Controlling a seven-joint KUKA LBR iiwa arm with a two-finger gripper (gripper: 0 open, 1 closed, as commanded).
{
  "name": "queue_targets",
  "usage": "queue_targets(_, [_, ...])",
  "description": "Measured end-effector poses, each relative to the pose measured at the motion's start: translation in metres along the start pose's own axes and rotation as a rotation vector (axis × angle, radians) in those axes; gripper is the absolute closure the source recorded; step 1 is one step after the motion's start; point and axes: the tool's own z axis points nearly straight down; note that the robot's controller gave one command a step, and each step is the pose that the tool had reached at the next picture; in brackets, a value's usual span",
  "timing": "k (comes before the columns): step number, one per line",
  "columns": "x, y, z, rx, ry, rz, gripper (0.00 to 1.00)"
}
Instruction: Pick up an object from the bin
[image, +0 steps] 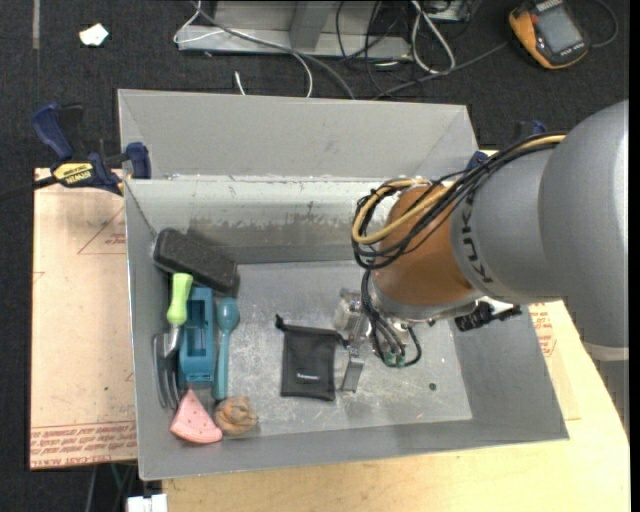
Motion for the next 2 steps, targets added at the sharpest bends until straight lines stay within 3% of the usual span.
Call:
queue_targets(1, [-0.003,-0.002,-0.011,-0.001,-0.001,-0.008,0.0])
queue_targets(2, [0.008,0.01,-0.006,-0.001,0.0,-0.068,0.0])
